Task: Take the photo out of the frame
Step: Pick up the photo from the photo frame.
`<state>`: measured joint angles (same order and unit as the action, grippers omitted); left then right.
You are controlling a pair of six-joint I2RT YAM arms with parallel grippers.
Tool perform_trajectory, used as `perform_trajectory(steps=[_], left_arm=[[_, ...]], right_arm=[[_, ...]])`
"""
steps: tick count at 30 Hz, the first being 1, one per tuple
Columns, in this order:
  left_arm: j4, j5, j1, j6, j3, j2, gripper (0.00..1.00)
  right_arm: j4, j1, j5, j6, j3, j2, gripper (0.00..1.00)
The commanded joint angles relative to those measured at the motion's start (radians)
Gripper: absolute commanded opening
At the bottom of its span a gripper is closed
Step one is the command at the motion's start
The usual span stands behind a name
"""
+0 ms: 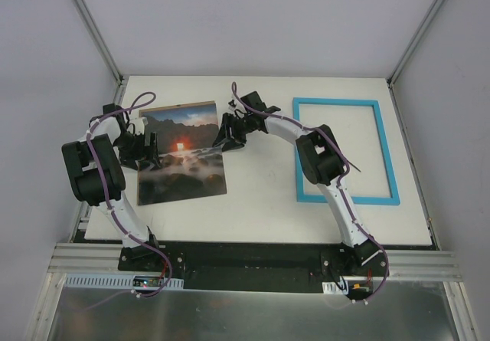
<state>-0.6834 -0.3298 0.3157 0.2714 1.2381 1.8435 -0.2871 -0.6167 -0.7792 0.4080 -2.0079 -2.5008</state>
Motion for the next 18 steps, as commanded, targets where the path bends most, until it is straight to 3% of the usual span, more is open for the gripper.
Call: perform_trajectory(steps=[1,13,18], left_arm=[[-0.010,-0.054,0.000,0.009,-0.028,-0.010,0.91],[-0.008,-0.075,0.000,0.009,-0.043,-0.032,0.91],[-0.010,-0.095,0.000,0.005,-0.045,-0.033,0.91]], right_arm=[[0.071,-0.011,-0.075,0.067,0.003,0.045,0.54],[0.219,-0.017,-0.129,0.160,0.061,0.053,0.31],[0.365,-0.040,-0.181,0.239,0.083,0.014,0.21]])
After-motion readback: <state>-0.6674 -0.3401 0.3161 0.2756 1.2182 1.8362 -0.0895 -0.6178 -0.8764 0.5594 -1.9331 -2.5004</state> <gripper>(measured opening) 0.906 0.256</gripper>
